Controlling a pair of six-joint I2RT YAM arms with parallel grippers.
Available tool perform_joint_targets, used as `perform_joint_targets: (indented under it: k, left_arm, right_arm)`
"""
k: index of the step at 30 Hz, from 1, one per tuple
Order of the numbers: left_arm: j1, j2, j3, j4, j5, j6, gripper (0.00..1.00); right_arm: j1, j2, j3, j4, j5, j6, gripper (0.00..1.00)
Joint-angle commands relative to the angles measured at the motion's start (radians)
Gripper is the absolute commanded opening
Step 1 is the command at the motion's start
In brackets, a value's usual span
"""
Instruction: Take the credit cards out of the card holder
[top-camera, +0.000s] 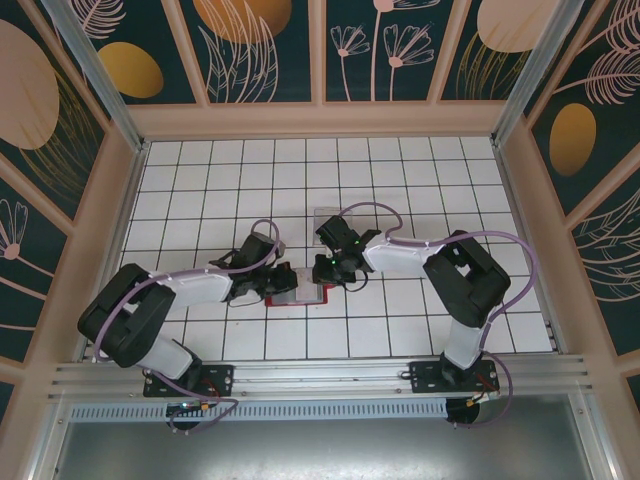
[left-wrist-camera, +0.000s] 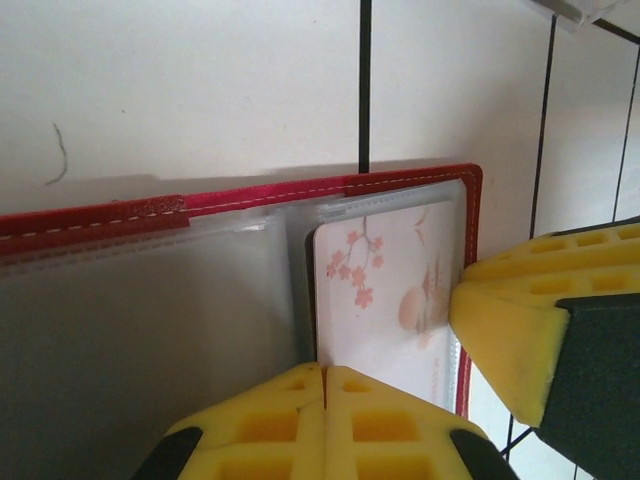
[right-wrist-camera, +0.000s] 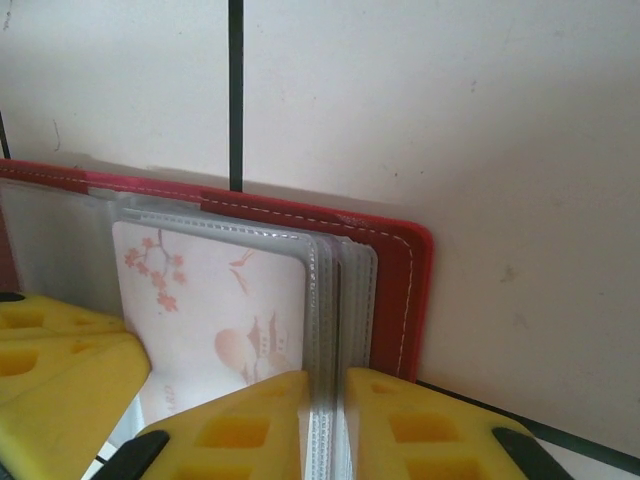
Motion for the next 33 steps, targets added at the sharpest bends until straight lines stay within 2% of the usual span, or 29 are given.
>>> perform_joint_targets:
  k: [1, 11, 17, 20, 26, 33]
  left_arm:
    - [0.005, -0.032, -0.014, -0.044, -0.027, 0.014, 0.06]
    - [0.019, -0.086, -0.028, -0.087, -0.044, 0.029, 0.04]
    - [0.024, -0.085, -0.033, -0.086, -0.037, 0.04, 0.04]
    - [0.025, -0.061, -0.034, -0.06, -0.011, 0.038, 0.05]
    - [0.025, -0.023, -0.034, 0.0, 0.043, 0.029, 0.06]
    - [0.025, 0.005, -0.046, 0.066, 0.076, -0.006, 0.06]
  right_arm:
    - [0.0, 0.02, -0.029, -0.033, 0.024, 0.003, 0.21]
    - [-0.001, 0.021, -0.031, -0.035, 0.028, 0.006, 0.23]
    - [-0.002, 0.029, -0.027, -0.049, 0.039, 0.009, 0.19]
    - [-0.003, 0.021, -0.027, -0.047, 0.036, 0.011, 0.24]
    - [-0.001, -0.005, -0.025, -0.036, 0.027, 0.026, 0.4]
    - [0.006, 0.027, -0.011, -0.07, 0.054, 0.035, 0.44]
